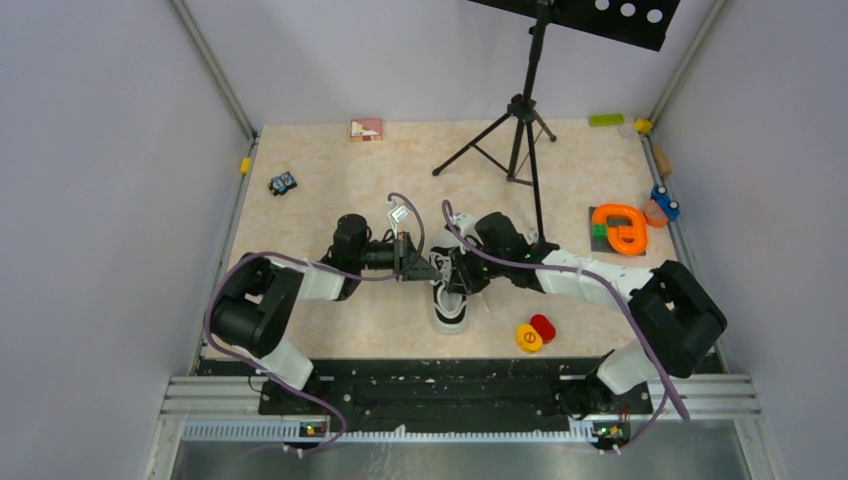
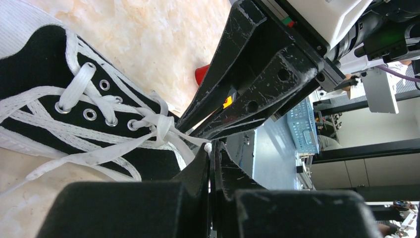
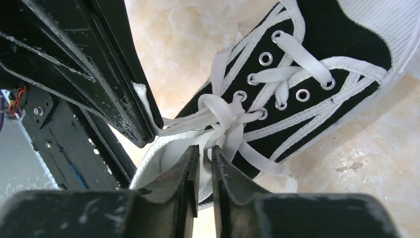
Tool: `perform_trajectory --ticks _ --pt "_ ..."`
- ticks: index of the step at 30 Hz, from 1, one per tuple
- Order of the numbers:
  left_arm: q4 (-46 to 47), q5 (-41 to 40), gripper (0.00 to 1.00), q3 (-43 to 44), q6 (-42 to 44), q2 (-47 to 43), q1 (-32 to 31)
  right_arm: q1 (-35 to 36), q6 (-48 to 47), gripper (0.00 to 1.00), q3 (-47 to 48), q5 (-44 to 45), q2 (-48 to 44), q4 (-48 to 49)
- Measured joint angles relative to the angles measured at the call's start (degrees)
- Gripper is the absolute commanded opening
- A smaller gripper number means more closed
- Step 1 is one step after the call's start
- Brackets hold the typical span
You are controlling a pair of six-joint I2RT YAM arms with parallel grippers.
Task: Tie the shoes
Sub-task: Cross the shoelace with the shoelace.
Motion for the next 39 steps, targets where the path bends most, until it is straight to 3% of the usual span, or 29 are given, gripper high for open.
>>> perform_trajectory --ticks 10,24,39 --pt "0.2 0.0 0.0 0.0 0.0 0.0 0.0 0.1 5.3 0.33 0.1 1.2 -0.7 0.0" --pt "0.2 0.0 0.0 -0.1 0.0 0.0 0.0 0.1 14.8 0.34 -0.1 2.4 -3.5 1.9" --pt "-0.2 -2.0 0.0 -0.7 1.7 -0.5 0.1 0.1 17.1 0.38 -0.4 3.7 -2.1 3.2"
